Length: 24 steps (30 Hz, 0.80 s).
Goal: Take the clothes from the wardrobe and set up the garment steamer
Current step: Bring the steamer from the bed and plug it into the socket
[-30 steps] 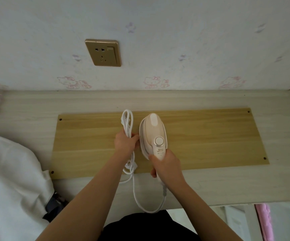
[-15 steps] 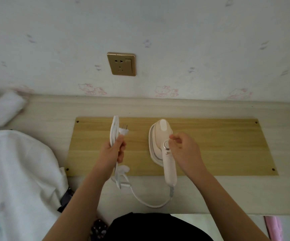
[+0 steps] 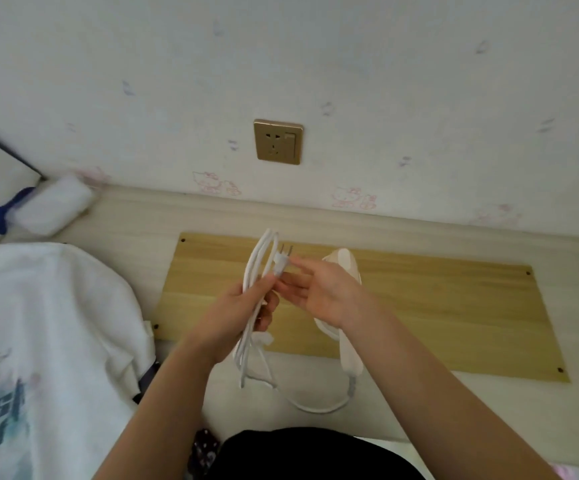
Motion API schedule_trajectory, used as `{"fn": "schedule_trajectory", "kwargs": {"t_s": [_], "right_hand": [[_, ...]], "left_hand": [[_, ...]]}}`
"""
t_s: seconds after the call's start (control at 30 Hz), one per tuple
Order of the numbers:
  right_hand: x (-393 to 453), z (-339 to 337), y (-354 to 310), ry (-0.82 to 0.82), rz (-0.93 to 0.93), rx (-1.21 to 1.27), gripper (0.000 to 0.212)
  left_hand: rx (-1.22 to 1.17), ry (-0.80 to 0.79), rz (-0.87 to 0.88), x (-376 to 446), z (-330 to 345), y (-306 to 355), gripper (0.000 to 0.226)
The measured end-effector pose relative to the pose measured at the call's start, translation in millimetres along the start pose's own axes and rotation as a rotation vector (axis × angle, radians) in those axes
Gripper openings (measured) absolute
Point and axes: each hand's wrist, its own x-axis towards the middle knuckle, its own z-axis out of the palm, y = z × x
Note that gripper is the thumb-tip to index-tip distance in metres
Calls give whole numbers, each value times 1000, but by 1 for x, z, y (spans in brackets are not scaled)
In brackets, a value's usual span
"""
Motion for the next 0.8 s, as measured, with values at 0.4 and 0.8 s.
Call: {"fn": "schedule_trajectory", "kwargs": {"t_s": [0.4,0.8], "right_hand": [[-6,-4,-16,18,-60,157,11],[-35,-23,-48,472,-596,-946,16]], "left_hand": [[-144,259,-7,-2,-24,3,20],[-78,349,-26,13,-49,-4,9]]}}
